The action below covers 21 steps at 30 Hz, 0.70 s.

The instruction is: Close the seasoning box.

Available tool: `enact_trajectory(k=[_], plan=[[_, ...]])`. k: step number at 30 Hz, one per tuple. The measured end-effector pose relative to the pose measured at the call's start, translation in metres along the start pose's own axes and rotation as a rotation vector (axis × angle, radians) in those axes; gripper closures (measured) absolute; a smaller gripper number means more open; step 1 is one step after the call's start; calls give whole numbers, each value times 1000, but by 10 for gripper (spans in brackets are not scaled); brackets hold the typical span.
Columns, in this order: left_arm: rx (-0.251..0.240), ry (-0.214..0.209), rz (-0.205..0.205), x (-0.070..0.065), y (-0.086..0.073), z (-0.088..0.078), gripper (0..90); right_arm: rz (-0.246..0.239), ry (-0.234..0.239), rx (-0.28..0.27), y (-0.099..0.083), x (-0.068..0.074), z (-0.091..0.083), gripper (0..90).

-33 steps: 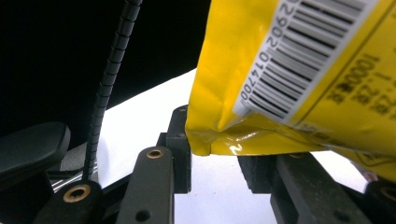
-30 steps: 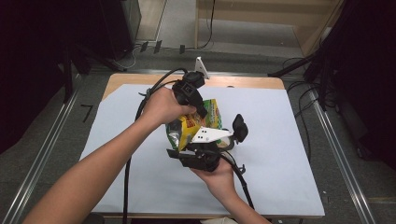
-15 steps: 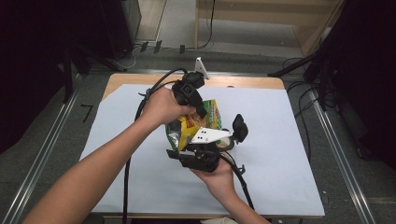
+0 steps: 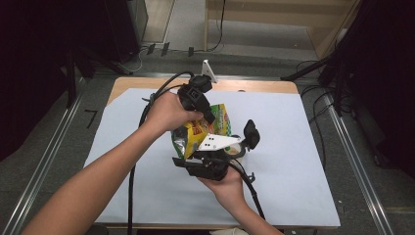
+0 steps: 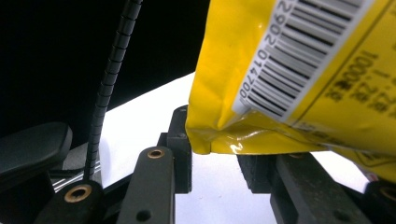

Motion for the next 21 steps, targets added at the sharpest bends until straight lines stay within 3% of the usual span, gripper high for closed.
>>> enact_trajectory(k=[21], plan=[[-13, 13, 3, -2, 0, -5, 860, -16, 2, -1, 3, 0, 1, 701]])
Point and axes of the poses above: each handheld gripper's, and its own axes: z roughly forward along the jaws, y roughly out of its top, x roughly to its left, the point moved 4 cm from there along z, roughly forward along the jaws, and after that the axes turned 1 degree about y, right-handed, at the moved point
